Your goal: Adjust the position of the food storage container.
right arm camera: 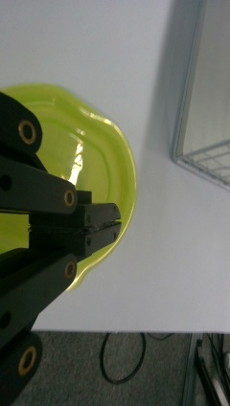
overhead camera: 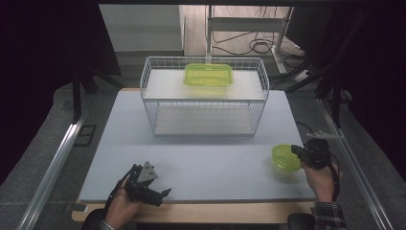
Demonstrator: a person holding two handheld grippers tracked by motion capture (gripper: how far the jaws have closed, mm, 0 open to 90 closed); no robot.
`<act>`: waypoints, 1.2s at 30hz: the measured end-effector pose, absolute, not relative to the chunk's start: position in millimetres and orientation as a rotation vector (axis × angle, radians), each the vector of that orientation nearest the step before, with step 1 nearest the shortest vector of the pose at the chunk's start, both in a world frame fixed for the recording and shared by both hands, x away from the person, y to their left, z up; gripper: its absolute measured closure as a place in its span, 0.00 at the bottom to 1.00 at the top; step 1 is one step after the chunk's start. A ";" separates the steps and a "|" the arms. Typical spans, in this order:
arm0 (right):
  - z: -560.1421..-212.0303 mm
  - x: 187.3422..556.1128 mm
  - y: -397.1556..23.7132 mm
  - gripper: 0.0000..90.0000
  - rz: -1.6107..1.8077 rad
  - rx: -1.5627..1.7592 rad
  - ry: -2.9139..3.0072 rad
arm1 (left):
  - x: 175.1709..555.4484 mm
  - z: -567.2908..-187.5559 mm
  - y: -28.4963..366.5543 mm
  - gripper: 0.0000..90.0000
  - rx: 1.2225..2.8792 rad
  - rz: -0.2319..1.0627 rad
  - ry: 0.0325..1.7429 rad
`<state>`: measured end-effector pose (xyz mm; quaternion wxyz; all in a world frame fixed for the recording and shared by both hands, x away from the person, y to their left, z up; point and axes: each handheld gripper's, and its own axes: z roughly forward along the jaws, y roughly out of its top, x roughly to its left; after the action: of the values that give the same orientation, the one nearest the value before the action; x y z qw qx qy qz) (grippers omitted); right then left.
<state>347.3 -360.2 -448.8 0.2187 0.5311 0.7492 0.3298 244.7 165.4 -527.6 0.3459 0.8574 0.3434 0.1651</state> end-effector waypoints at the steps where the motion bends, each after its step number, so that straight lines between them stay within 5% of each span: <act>1: -448.9 346.3 -363.1 0.99 0.911 1.475 2.065 | 244.6 -527.8 165.1 0.01 2.221 0.428 0.894; 17: -460.5 336.1 -393.0 0.99 0.819 1.533 1.994 | 244.7 -528.6 163.9 0.01 2.240 0.439 0.890; 36: -471.8 338.4 -368.6 0.99 0.838 1.530 2.065 | 245.0 -529.6 162.2 0.01 2.256 0.442 0.885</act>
<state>338.4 -368.6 -471.8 0.2176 0.5525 0.7456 0.3025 245.0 162.2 -529.6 0.3328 0.8636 0.3388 0.1693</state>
